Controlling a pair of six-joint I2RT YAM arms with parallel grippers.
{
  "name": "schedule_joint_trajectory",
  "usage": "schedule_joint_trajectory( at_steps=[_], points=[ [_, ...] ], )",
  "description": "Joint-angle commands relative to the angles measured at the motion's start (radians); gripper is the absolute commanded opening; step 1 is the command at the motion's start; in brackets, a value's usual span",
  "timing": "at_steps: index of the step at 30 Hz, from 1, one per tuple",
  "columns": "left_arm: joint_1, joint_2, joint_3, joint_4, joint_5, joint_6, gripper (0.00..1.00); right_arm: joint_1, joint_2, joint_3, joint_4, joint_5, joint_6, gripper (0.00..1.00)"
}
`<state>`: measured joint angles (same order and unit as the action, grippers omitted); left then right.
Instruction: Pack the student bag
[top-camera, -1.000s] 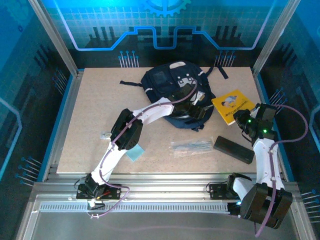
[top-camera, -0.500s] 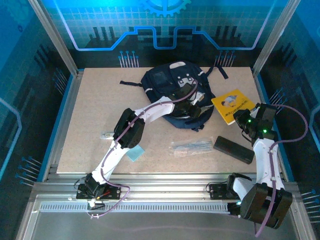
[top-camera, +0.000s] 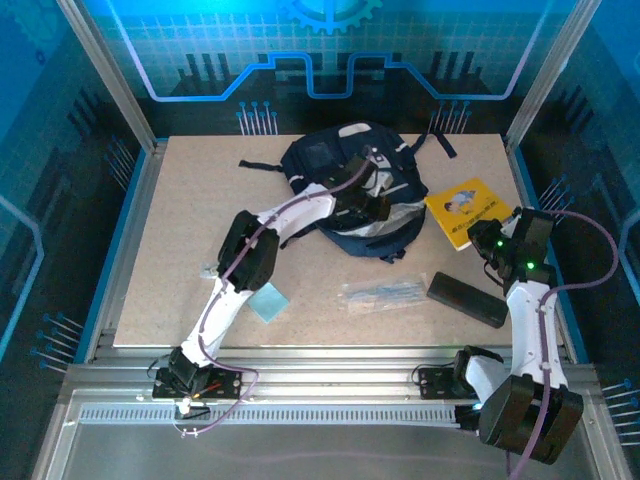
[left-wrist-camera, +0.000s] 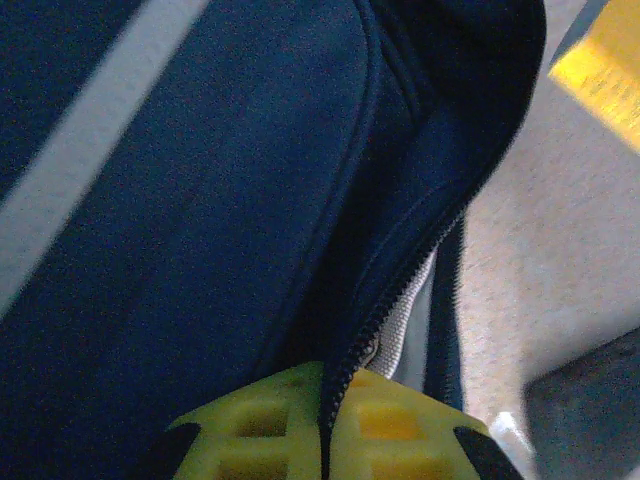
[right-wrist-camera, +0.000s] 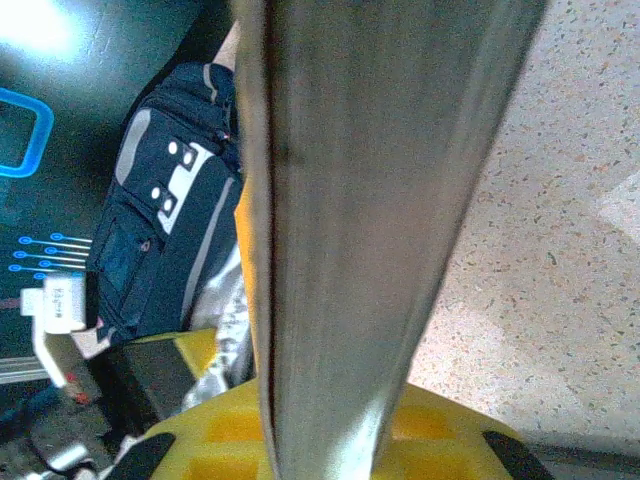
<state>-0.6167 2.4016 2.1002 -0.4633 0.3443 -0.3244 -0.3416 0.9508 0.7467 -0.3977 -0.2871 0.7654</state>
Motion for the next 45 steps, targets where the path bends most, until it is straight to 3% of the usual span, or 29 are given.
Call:
schedule_joint_trajectory(
  at_steps=[1,7,12,21,29,34,39,43,45],
  points=[
    [0.104,-0.144,-0.006,0.154,0.066,-0.185,0.0,-0.01,-0.034,0.023,0.037,-0.008,-0.005,0.0],
    [0.157,-0.182,0.017,0.21,0.118,-0.271,0.0,0.018,-0.025,-0.007,0.08,-0.079,0.048,0.0],
    [0.158,-0.195,0.046,0.229,0.159,-0.309,0.0,0.132,0.034,-0.059,0.242,-0.116,0.166,0.0],
    [0.125,-0.219,0.071,0.247,0.184,-0.345,0.0,0.466,0.34,-0.007,0.591,0.041,0.345,0.0],
    [0.078,-0.268,0.041,0.28,0.179,-0.375,0.0,0.63,0.675,0.111,0.94,0.26,0.432,0.0],
    [0.078,-0.286,0.014,0.314,0.169,-0.406,0.0,0.699,0.874,0.266,0.976,0.332,0.488,0.0],
    [0.081,-0.285,0.01,0.312,0.156,-0.403,0.0,0.71,1.025,0.395,0.938,0.266,0.571,0.01],
    [0.096,-0.271,0.006,0.324,0.145,-0.419,0.0,0.701,1.021,0.45,0.766,0.186,0.505,0.11],
    [0.106,-0.263,-0.001,0.345,0.138,-0.432,0.0,0.687,0.989,0.451,0.679,0.139,0.453,0.21]
  ],
)
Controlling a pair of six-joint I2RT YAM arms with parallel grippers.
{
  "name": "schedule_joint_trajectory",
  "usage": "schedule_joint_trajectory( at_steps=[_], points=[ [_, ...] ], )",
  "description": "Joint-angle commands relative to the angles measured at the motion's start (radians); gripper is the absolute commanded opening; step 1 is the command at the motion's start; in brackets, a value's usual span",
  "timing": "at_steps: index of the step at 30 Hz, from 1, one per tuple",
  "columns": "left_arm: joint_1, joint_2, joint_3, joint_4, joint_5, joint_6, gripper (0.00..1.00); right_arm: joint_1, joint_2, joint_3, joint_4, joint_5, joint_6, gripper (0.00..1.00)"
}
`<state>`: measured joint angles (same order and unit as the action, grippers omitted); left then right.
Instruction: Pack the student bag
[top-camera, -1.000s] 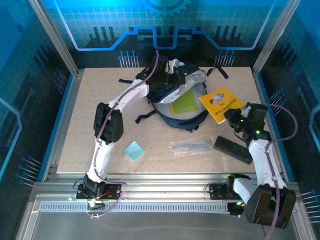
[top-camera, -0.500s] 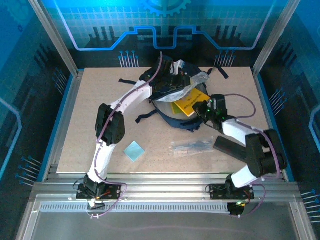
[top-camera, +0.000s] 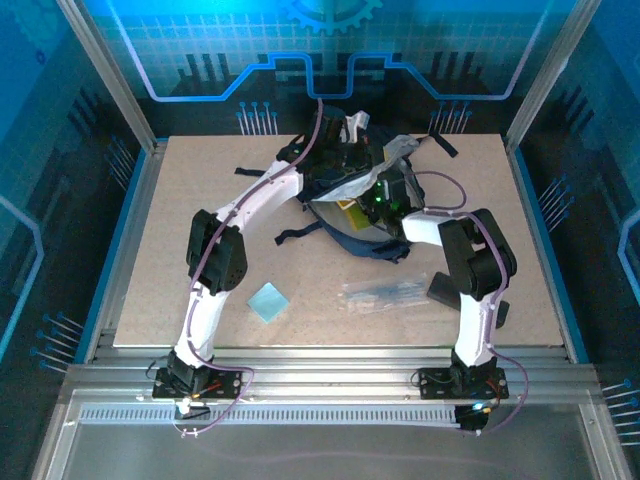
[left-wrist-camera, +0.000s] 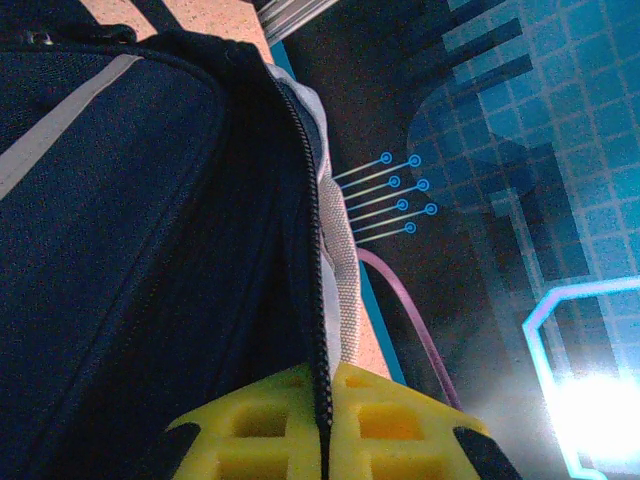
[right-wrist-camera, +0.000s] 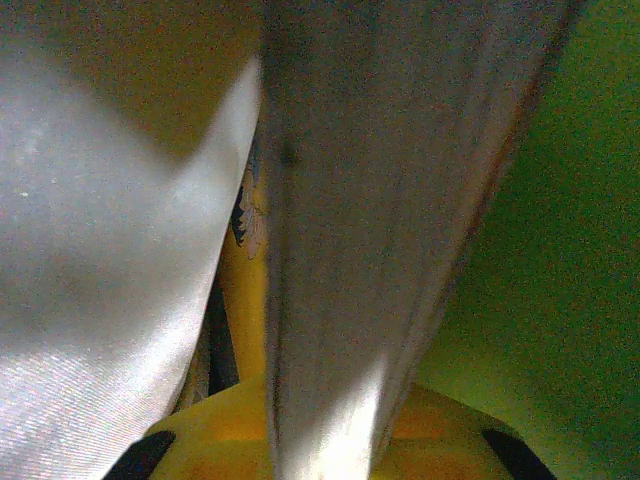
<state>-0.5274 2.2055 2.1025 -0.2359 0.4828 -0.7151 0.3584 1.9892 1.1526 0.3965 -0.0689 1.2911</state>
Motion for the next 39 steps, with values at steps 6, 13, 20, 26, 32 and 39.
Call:
schedule_joint_trajectory(
  at_steps=[6,13,20,26,32,39],
  points=[
    [0.035,-0.049,-0.017,0.167,-0.036,-0.067,0.0,-0.067,-0.204,0.018,-0.445,-0.116,-0.257,0.58],
    [0.033,-0.026,-0.048,0.186,-0.062,-0.07,0.0,-0.134,-0.449,0.004,-0.838,-0.008,-0.516,0.76],
    [0.006,-0.026,-0.129,0.202,-0.034,-0.064,0.24,-0.211,-0.72,-0.06,-1.087,0.126,-0.703,0.8],
    [0.05,-0.174,-0.377,0.278,-0.087,-0.07,0.71,-0.187,-0.821,-0.048,-1.141,0.14,-0.724,0.81],
    [0.18,-0.344,-0.709,0.42,-0.146,-0.12,0.73,-0.046,-0.767,-0.043,-1.061,0.125,-0.66,0.8],
    [0.306,-0.376,-0.916,0.514,-0.186,-0.18,0.73,0.124,-0.636,-0.01,-0.961,0.158,-0.559,0.8]
  ],
)
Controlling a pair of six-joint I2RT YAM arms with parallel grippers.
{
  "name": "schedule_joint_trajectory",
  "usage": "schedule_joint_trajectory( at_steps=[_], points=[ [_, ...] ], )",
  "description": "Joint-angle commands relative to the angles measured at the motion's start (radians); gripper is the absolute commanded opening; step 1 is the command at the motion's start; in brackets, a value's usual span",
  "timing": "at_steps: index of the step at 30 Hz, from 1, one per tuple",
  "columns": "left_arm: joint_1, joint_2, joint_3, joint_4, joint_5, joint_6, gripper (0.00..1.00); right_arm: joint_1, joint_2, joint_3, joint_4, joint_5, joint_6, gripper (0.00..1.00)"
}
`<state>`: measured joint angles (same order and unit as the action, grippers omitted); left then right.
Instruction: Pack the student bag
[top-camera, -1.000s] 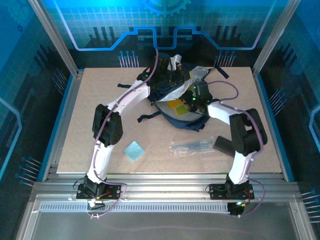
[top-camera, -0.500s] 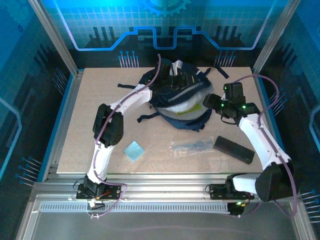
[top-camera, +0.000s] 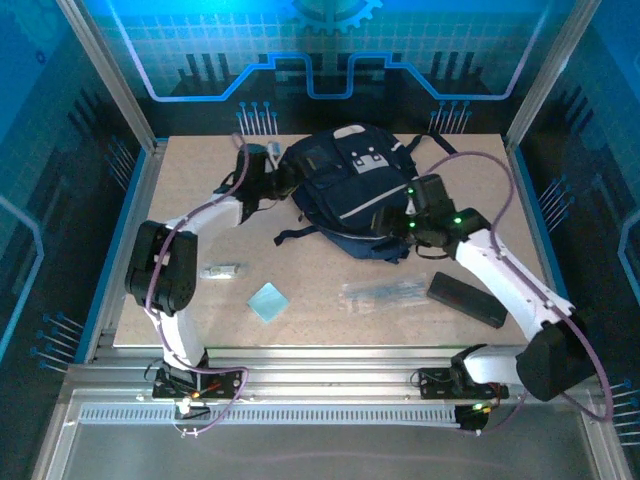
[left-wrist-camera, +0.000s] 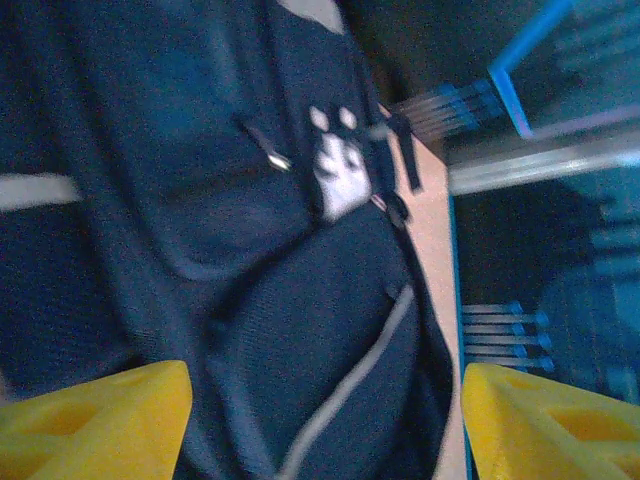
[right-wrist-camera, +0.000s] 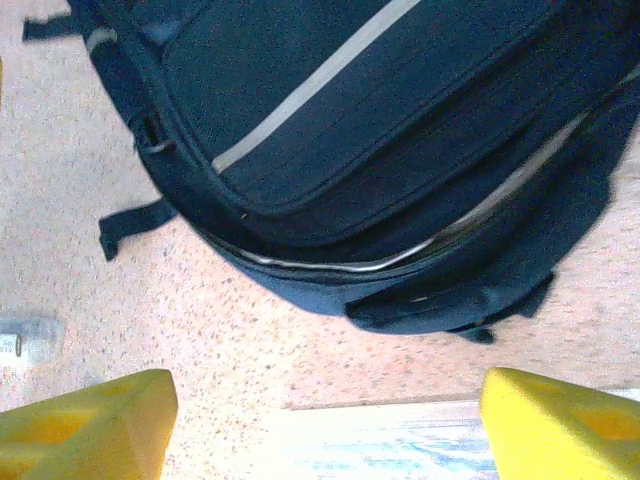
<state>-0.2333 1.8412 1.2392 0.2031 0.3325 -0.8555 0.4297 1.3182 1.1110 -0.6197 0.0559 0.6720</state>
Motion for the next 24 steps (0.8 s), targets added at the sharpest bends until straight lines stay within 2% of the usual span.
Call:
schedule_joint_trajectory(
  at_steps=[1,8,12,16,23,24],
  points=[
    [0.025,0.003,-0.07,0.087,-0.047,-0.055,0.72,0.076,0.059,0.044,0.061,0.05,0.069,0.8],
    [0.045,0.141,-0.059,0.114,-0.121,-0.109,0.71,0.166,0.181,0.131,0.071,0.077,0.103,0.81],
    [0.042,0.226,0.002,0.104,-0.122,-0.132,0.67,0.185,0.211,0.155,0.069,0.077,0.105,0.81],
    [0.028,0.258,0.015,0.074,-0.176,-0.112,0.66,0.202,0.216,0.155,0.08,0.081,0.116,0.81],
    [0.007,0.369,0.11,0.183,-0.109,-0.155,0.61,0.256,0.258,0.152,0.142,0.04,0.141,0.78],
    [0.001,0.378,0.123,0.195,-0.104,-0.155,0.58,0.264,0.263,0.151,0.152,0.04,0.147,0.77]
  ],
)
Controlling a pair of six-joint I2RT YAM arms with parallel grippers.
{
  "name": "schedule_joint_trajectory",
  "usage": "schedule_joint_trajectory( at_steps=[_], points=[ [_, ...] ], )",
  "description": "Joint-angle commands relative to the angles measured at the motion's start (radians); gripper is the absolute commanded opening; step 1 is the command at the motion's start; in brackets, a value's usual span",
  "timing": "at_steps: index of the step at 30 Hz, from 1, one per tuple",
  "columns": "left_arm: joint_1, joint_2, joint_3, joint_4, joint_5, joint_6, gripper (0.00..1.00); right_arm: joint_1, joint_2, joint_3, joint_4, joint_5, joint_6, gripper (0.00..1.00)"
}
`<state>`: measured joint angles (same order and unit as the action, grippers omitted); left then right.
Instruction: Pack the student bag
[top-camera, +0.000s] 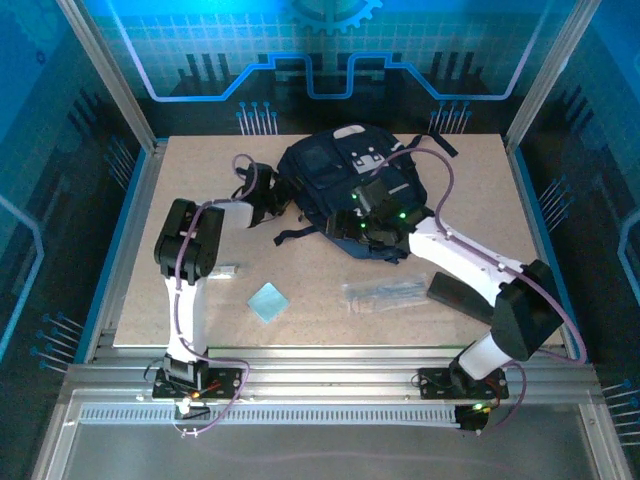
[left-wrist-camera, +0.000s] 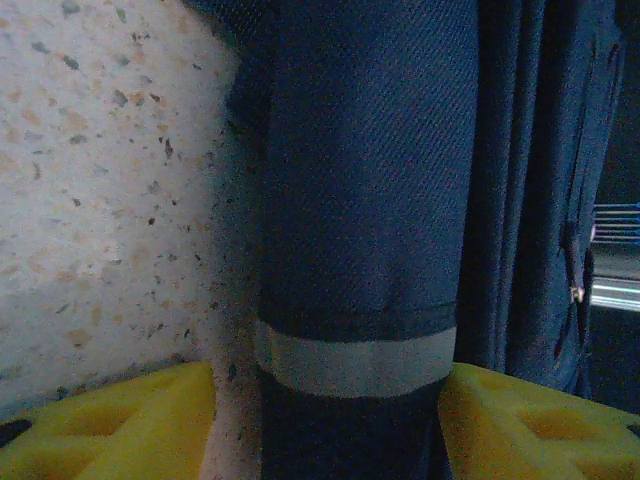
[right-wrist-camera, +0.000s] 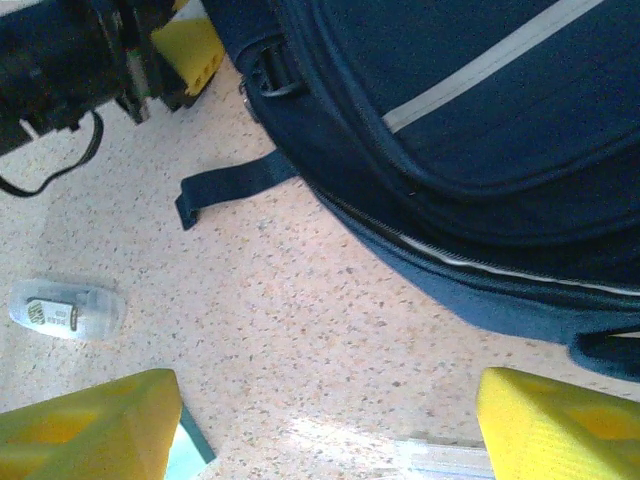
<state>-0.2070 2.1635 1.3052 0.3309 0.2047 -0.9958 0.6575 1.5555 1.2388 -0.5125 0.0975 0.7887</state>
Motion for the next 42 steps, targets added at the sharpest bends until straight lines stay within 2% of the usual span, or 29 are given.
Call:
schedule_joint_trajectory(
  at_steps=[1,4,5,8,15,23,34,37,42],
  points=[
    [-0.032,0.069,0.07,0.079,0.03,-0.021,0.48,0.045,0.034,0.021,0.056,-0.002,0.034,0.76],
    [-0.04,0.081,0.066,0.135,0.044,-0.061,0.07,0.068,0.063,-0.001,0.128,-0.016,0.062,0.68],
    [-0.042,0.071,0.045,0.161,0.045,-0.076,0.0,0.072,0.075,-0.012,0.159,-0.027,0.072,0.67],
    [-0.045,0.001,-0.053,0.221,0.015,-0.101,0.0,0.08,0.121,-0.035,0.247,-0.053,0.109,0.65],
    [-0.087,-0.208,-0.229,0.227,-0.052,-0.152,0.0,0.101,0.265,-0.024,0.438,-0.067,0.119,0.5],
    [-0.154,-0.328,-0.258,0.148,-0.083,-0.172,0.0,0.131,0.365,0.029,0.424,0.148,0.049,0.49],
    [-0.196,-0.37,-0.347,0.218,-0.106,-0.265,0.0,0.155,0.491,0.184,0.389,0.446,0.073,0.49],
    [-0.198,-0.383,-0.355,0.215,-0.108,-0.264,0.0,0.158,0.525,0.217,0.389,0.483,0.073,0.4],
    [-0.195,-0.395,-0.353,0.192,-0.128,-0.244,0.0,0.139,0.511,0.177,0.471,0.405,0.056,0.17]
  ],
)
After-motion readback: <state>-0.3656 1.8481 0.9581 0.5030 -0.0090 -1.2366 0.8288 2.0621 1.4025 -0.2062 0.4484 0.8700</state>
